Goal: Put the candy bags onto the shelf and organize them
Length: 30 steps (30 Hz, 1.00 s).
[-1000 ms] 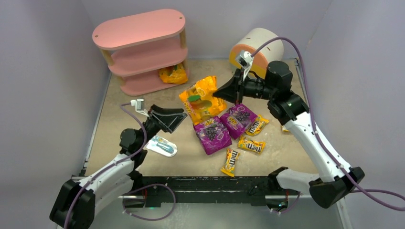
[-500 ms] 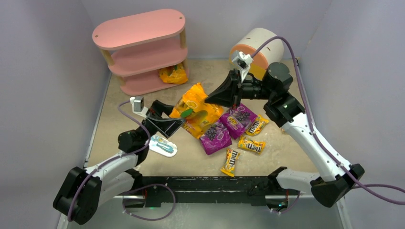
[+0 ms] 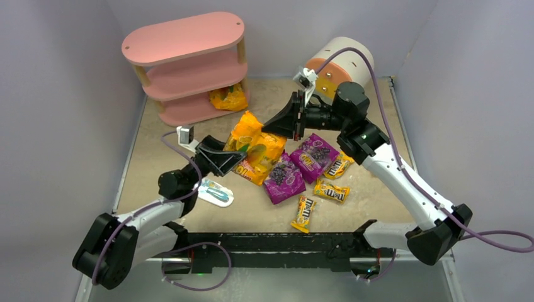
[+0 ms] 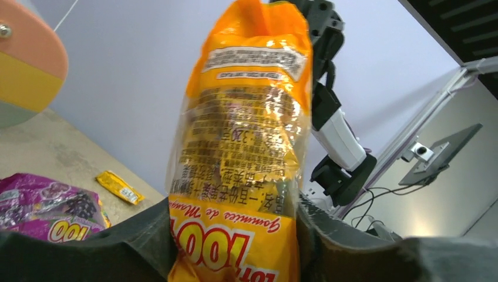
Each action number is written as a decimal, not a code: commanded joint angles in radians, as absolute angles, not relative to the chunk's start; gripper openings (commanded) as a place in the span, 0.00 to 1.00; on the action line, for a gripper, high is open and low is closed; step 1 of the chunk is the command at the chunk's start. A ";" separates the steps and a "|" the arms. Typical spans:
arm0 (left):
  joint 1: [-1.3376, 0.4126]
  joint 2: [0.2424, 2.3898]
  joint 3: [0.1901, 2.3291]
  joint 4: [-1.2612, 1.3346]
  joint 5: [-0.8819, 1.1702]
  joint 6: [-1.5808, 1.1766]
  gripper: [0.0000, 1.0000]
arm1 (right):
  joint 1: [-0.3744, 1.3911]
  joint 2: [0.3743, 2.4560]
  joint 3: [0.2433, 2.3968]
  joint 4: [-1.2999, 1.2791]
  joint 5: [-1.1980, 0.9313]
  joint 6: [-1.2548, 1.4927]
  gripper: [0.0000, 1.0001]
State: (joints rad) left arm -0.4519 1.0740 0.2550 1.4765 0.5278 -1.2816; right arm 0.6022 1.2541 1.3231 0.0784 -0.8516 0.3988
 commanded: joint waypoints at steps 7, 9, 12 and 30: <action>-0.451 0.884 0.497 0.914 0.756 -0.784 0.11 | 0.604 1.121 1.341 -0.283 -0.584 0.118 0.72; -0.452 0.889 0.622 0.616 0.792 -0.580 0.06 | 0.604 1.091 1.360 -0.355 -0.511 0.060 0.79; -0.452 0.933 0.716 0.454 0.881 -0.379 0.05 | 0.604 1.062 1.393 -0.428 -0.401 0.007 0.85; -0.521 1.127 0.910 0.032 0.992 0.064 0.00 | 0.606 1.331 1.578 -0.712 -0.719 -0.508 0.99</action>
